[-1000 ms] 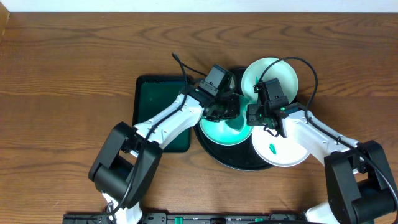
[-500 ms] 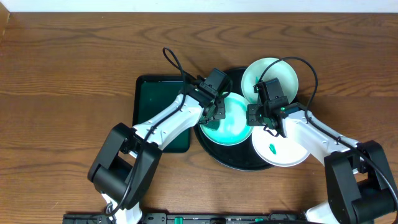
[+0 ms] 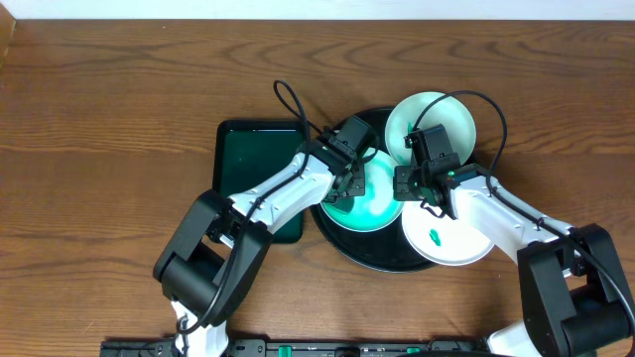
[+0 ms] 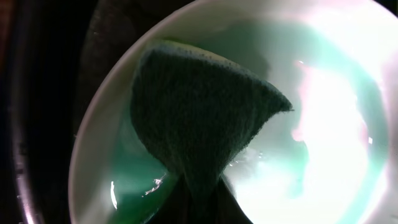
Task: Clean dirty plates on tray and stack at the side
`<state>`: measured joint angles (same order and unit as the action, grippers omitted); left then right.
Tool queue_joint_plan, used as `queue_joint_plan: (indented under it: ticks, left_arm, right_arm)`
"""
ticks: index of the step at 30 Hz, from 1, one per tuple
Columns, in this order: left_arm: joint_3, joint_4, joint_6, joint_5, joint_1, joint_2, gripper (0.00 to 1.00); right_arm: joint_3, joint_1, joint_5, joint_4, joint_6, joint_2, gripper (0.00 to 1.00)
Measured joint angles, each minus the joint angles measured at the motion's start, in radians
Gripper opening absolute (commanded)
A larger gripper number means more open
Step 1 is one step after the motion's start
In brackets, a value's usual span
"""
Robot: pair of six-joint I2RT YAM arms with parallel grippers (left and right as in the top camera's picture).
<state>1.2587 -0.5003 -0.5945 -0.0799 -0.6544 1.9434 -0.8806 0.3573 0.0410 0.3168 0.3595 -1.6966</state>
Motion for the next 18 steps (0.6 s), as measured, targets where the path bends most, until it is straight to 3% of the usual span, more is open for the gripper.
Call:
queue_joint_plan:
  ticks: [10, 18]
  left_arm:
    - [0.0, 0.041, 0.0, -0.247, 0.002, -0.023, 0.07]
    - [0.005, -0.004, 0.034, -0.312, 0.063, -0.261, 0.07]
  right_arm:
    - [0.0, 0.003, -0.005, -0.003, 0.0, 0.0, 0.01]
    - [0.001, 0.003, -0.005, -0.004, 0.0, 0.0, 0.01]
